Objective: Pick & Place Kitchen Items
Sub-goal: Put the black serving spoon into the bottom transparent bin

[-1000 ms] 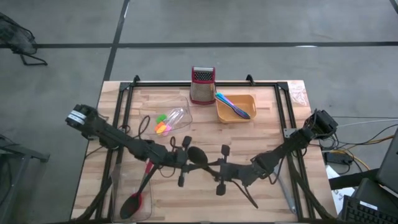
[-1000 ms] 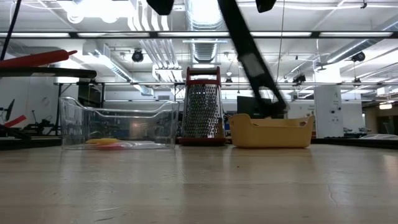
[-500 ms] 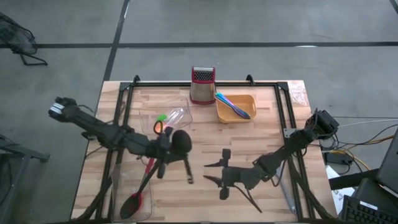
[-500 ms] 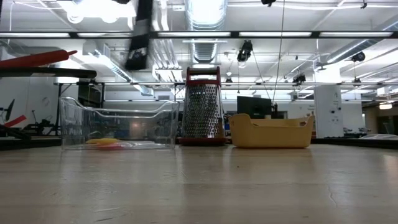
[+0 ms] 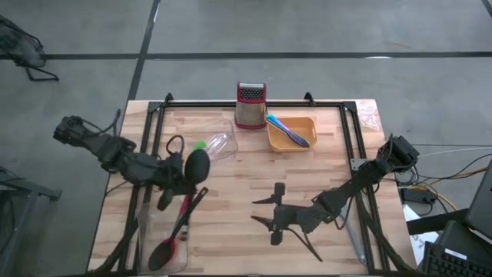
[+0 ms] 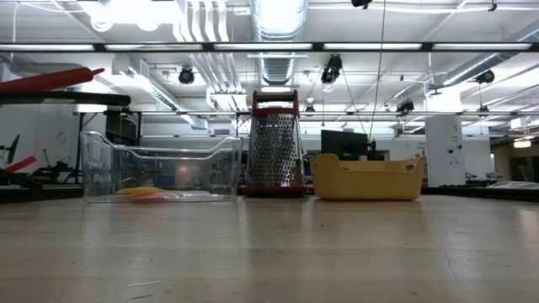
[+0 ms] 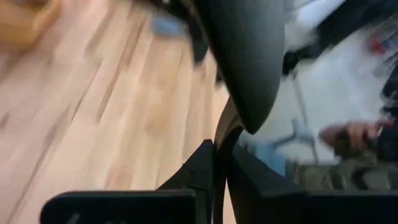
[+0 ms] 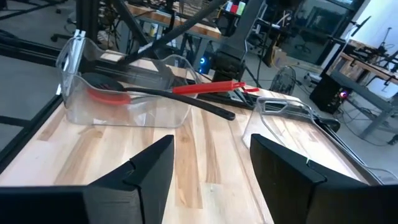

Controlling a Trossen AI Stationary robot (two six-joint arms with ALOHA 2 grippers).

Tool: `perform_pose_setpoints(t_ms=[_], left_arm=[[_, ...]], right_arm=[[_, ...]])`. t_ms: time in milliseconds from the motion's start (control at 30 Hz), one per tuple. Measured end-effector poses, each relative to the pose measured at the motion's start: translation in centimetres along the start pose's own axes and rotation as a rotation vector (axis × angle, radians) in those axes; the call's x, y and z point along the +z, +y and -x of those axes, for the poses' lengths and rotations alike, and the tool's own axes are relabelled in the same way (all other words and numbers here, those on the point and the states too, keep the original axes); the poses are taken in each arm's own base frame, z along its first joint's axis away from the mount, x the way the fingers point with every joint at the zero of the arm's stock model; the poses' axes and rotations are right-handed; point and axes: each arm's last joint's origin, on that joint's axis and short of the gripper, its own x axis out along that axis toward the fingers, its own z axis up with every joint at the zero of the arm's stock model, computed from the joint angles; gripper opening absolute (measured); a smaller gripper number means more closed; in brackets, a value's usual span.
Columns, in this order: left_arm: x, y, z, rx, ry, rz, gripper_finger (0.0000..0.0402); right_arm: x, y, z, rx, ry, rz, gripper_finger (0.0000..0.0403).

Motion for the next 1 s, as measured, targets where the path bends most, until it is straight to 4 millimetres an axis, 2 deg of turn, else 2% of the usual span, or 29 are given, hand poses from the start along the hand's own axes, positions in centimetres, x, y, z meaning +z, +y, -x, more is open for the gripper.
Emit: perform_pose_setpoints(t_ms=[167, 333, 533, 700, 1000], left_arm=[[-1.7, 0.2, 1.1, 0.103, 0.166, 0.055, 0.0029], [-4.3, 0.5, 0.7, 0.196, 0.289, 0.127, 0.0032], [-7.3, 0.9, 0.0, 0.302, 0.265, 0.191, 0.003], [-10.2, 1.2, -0.6, 0.339, 0.344, 0.226, 0.0036], [-12.7, 1.4, -0.8, 0.363, 0.407, 0.285, 0.0033]], right_arm=[[-0.2, 0.0, 0.0, 0.001, 0.018, 0.013, 0.0208], [-0.4, 0.0, 0.0, 0.002, 0.032, 0.004, 0.0196], [-0.4, 0.0, 0.0, 0.002, 0.034, -0.021, 0.0183], [-0.4, 0.0, 0.0, 0.002, 0.034, -0.02, 0.0174], [-0.4, -0.1, -0.1, -0.002, 0.035, -0.024, 0.0157]])
